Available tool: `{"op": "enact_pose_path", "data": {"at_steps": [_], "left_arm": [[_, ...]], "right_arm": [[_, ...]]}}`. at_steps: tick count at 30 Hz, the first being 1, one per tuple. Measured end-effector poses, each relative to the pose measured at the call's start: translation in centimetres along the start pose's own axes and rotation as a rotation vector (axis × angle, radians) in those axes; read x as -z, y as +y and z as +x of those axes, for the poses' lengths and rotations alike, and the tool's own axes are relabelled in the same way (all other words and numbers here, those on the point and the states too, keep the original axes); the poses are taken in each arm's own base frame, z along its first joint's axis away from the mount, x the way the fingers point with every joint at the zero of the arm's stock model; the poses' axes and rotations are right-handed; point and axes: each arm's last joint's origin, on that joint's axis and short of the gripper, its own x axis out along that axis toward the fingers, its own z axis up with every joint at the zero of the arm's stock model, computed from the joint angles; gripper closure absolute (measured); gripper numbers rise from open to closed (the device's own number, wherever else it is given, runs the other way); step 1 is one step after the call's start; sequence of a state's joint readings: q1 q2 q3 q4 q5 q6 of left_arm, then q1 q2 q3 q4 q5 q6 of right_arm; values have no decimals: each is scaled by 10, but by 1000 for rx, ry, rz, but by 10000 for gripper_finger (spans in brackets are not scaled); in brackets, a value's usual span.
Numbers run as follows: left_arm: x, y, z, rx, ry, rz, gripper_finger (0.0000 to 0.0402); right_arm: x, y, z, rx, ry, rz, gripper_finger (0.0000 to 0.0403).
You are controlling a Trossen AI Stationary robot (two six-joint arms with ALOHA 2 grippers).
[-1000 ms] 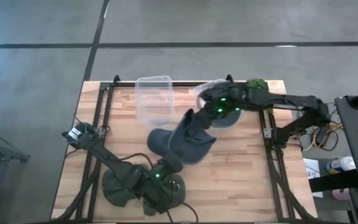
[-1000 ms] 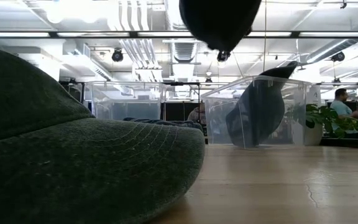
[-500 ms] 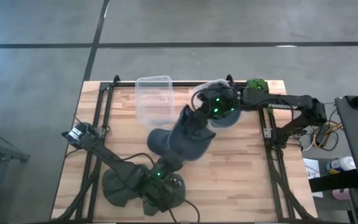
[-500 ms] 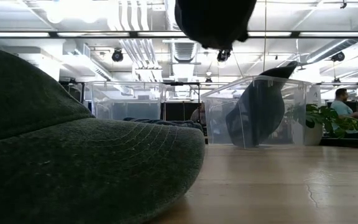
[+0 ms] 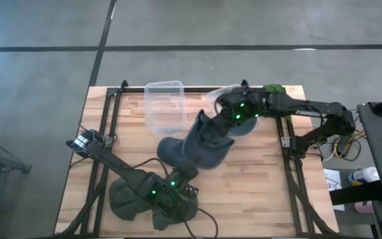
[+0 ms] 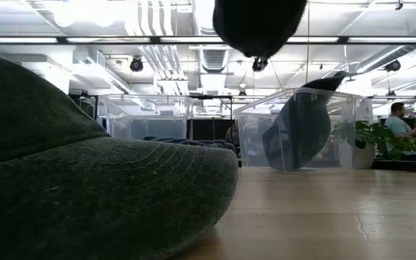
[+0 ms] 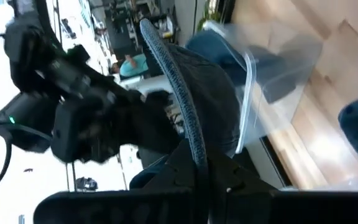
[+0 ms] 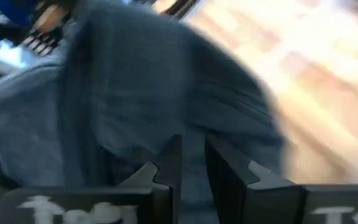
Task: Pick & Place hat
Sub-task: Put the left blue cap into the right transparent bin
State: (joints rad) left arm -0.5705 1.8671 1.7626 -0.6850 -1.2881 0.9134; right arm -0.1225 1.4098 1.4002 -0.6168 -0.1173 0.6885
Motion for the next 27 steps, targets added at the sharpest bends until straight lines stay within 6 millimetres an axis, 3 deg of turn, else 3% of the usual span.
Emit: {"op": "enact_pose_path", "data": {"at_steps": [5, 8, 12, 16, 23, 27], "left_arm": [[-4, 5, 3, -1, -32, -34, 394], [-2, 5, 7, 0, -18, -43, 394], [0, 2, 12, 4, -3, -34, 394], [1, 0, 17, 4, 16, -23, 394], [4, -4, 22, -2, 54, 2, 394], [4, -3, 22, -7, 54, -7, 394]], "right_arm": [[-4, 4, 30, -71, -11, -18, 337], [-9, 9, 35, -153, -32, -19, 337], [-8, 7, 33, -109, 6, -27, 337], [-7, 2, 19, -19, 35, -37, 337], [-4, 3, -29, 114, 32, -58, 337], [5, -2, -30, 157, 62, -31, 337]]}}
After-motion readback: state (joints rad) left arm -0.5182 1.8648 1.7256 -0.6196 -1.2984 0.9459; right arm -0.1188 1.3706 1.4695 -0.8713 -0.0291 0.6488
